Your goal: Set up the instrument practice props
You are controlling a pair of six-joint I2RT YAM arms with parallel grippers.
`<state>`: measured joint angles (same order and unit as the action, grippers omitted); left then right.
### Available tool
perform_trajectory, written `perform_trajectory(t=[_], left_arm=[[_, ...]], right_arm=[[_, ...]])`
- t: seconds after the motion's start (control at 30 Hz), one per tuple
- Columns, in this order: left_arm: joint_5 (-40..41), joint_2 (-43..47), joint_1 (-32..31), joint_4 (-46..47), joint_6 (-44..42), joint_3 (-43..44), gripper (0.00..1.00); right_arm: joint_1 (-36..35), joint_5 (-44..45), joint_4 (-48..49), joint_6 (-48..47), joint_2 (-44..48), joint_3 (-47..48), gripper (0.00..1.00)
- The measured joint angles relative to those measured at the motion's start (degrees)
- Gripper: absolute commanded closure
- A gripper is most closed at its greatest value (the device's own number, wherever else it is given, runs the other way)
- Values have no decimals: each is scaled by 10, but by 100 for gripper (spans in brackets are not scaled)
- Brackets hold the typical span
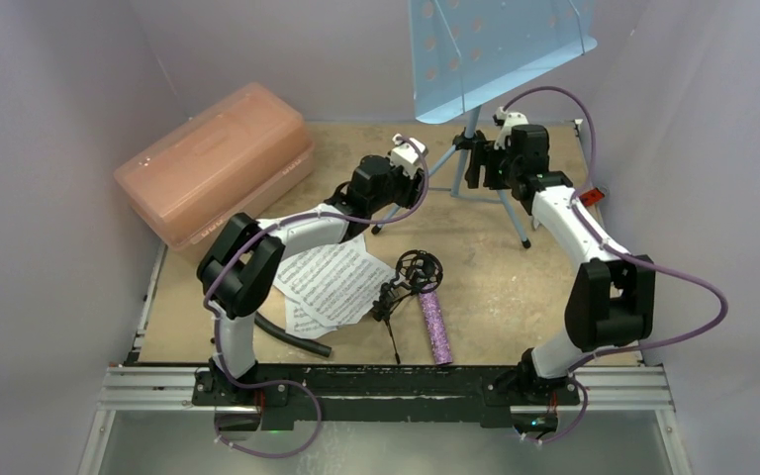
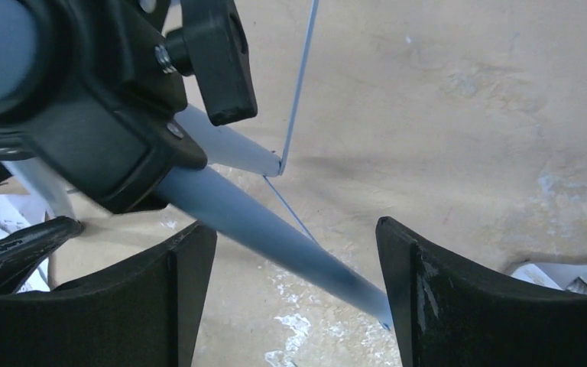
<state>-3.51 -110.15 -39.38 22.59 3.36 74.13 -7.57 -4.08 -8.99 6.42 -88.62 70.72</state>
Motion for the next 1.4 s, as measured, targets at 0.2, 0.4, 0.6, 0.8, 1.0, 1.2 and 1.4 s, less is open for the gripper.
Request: perform_trajectory(t=[0.2, 0.4, 0.6, 0.8, 1.0, 1.2, 1.4], left_arm=[[0, -19, 0, -12, 0, 14, 56], [5, -28, 5, -27, 0, 26, 59], [13, -28, 12, -46, -2, 40, 61], [10, -44, 13, -67, -12, 64, 63], [10, -76, 21, -95, -37, 108, 64], [12, -103, 26, -129, -61, 155, 65], [9, -118, 33, -148, -76, 184, 65]], right_arm=[[3, -31, 5, -22, -26, 0, 49], [12, -54, 16, -43, -17, -11, 66], [6, -81, 45, -53, 30, -66, 87], [5, -116, 59, -33, 63, -101, 96], [5, -150, 66, -5, 63, -107, 98], [2, -167, 82, 27, 73, -123, 98], [-14, -168, 97, 56, 75, -131, 97]])
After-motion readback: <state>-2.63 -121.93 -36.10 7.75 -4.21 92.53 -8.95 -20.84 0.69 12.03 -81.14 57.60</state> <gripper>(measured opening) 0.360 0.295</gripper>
